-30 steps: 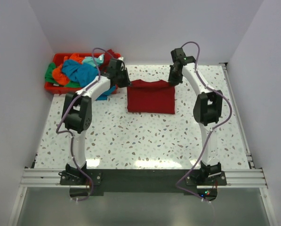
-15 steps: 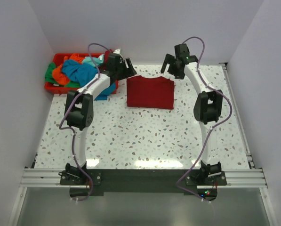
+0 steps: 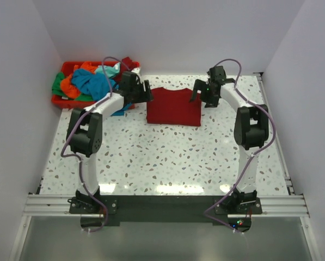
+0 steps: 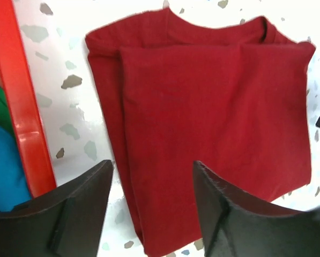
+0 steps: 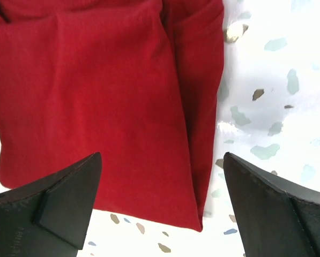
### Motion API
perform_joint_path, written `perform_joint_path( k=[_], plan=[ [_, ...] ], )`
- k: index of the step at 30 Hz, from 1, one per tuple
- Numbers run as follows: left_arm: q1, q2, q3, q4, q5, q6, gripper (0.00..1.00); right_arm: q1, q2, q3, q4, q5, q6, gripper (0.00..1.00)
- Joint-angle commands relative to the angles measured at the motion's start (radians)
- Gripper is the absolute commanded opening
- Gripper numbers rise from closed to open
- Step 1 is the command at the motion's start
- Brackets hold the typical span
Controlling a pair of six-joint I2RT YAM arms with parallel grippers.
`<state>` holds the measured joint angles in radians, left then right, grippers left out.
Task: Fold and stack the t-shirts
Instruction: Fold the tshirt
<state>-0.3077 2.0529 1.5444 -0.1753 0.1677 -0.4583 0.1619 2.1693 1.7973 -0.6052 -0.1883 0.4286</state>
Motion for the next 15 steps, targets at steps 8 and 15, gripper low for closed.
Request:
perform_joint_path(
  k=[8, 15],
  plan=[
    [-0.005, -0.002, -0.079, 0.010, 0.044, 0.053, 0.55, -0.022, -0.065, -0.145, 0.134, -0.100, -0.021, 0.97],
    [-0.005, 0.049, -0.078, 0.022, 0.062, 0.058, 0.48, -0.032, -0.034, -0.153, 0.166, -0.134, -0.028, 0.92]
  ],
)
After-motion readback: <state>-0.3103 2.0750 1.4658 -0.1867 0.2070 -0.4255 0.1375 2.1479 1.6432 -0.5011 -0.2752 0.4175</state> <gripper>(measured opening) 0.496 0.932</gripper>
